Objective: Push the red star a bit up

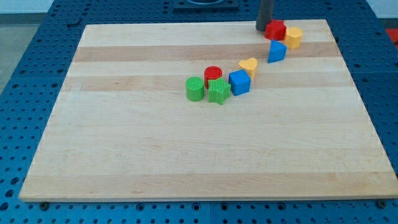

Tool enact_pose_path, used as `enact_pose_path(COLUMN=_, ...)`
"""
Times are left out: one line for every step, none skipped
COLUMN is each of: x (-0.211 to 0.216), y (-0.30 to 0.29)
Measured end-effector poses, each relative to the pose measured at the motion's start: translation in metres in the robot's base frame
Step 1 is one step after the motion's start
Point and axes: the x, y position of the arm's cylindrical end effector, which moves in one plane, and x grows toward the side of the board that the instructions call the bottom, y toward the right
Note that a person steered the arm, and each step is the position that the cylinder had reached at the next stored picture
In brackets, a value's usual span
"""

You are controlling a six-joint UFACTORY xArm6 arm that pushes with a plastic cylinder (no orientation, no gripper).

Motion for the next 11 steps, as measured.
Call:
enact_pose_path(x=-0.015, y=0.002)
enact_pose_path(x=-0.018, y=-0.005)
enact_pose_path(x=-0.018, y=-0.04)
enact_pose_path(x=-0.013, y=-0.076)
enact_pose_path(x=0.011, y=-0.081)
enact_pose_path(x=0.04, y=-0.083)
enact_pose_path(x=0.041, y=-0.079)
enact_pose_path(x=0.037, y=-0.055)
enact_pose_path(x=0.037, y=-0.024)
enact_pose_path(x=0.036, y=0.003)
enact_pose_path(x=0.029, y=0.02)
